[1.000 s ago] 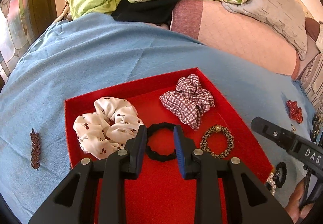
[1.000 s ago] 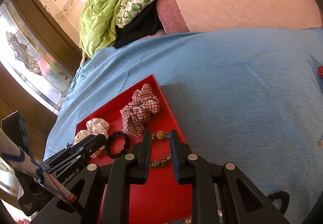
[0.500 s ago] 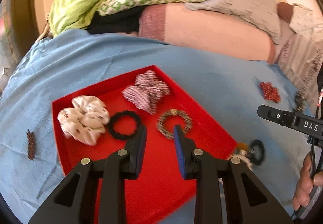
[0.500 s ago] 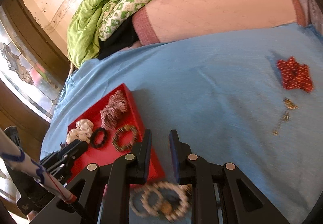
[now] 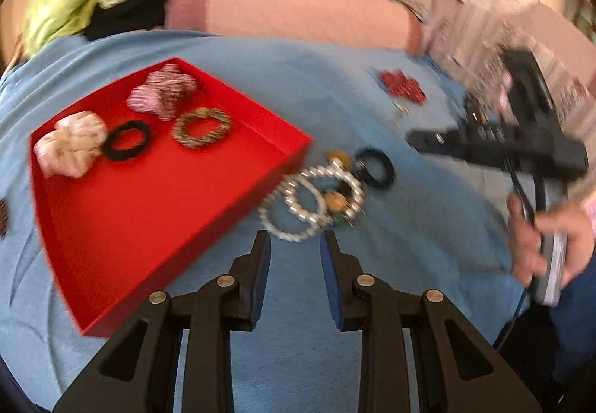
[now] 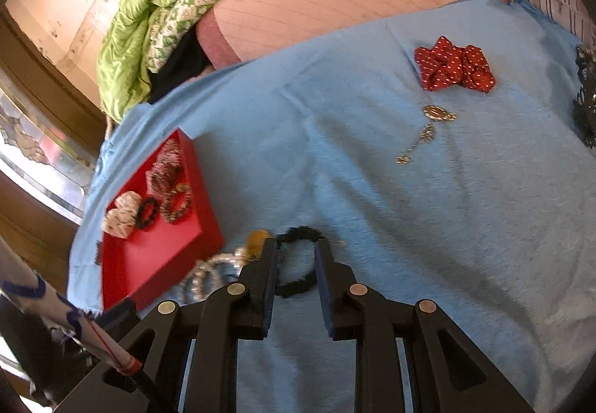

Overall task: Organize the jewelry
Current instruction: 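Grasp the pearl bracelet with the left tool while the right tool grasps the black beaded bracelet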

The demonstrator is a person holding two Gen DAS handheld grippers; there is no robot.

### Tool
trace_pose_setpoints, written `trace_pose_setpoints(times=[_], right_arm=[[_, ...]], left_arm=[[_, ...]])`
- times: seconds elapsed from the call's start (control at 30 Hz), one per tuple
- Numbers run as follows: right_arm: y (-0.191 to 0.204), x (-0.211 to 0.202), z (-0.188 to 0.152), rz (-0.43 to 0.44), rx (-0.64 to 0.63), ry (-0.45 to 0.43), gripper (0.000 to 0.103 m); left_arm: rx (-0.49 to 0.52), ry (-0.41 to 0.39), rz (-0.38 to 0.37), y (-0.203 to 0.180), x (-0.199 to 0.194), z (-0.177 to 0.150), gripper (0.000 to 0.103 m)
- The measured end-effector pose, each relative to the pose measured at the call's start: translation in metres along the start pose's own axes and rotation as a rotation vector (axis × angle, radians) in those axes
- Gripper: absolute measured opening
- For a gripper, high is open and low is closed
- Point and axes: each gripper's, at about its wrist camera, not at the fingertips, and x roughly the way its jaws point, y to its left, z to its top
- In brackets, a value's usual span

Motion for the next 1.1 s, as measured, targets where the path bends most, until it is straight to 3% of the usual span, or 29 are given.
trace_pose_setpoints(times=[0.3,0.47,0.53,0.57,0.6,0.7,0.87,1.07,1.1], right_arm=[[-0.001,0.005,0.004,0.019,-0.006,0.013,0.022],[-0.005,0.008,0.005,0.012,0.006,0.023,0.022],[-0.007,0.010,0.005,0.010,0.007,0.029,0.022],[-0.007,0.011,0.005,0.009,0.006,0.032,0.022],[-0.007,0.012,0.006,0.003,0.003,0.037,0.022],[-0.008,0.019,0.007,-0.011,0.000,0.052,0.022],[-0.004,0.031,0.004,-0.033,-0.032,0.079,0.022],[0.007,0.048,-0.002,-0.124,-0.117,0.093,0.022],[0.010,0.048,-0.003,-0.143,-0.142,0.088,0.016]], left_arm=[[0.153,0.065,0.050,-0.022,0.041,0.001,0.026],[0.202,0.058,0.112,-0.032,0.055,0.008,0.026],[0.209,0.082,0.133,-0.036,0.062,0.007,0.020],[0.215,0.082,0.139,-0.038,0.062,0.007,0.011],[0.223,0.085,0.130,-0.041,0.061,0.007,0.006],[0.202,0.088,0.060,-0.043,0.053,0.006,0.005],[0.150,-0.034,-0.093,-0.039,0.019,0.017,0.005],[0.125,-0.094,-0.101,-0.034,0.007,0.024,0.005],[0.125,-0.096,-0.091,-0.034,0.006,0.023,0.005]])
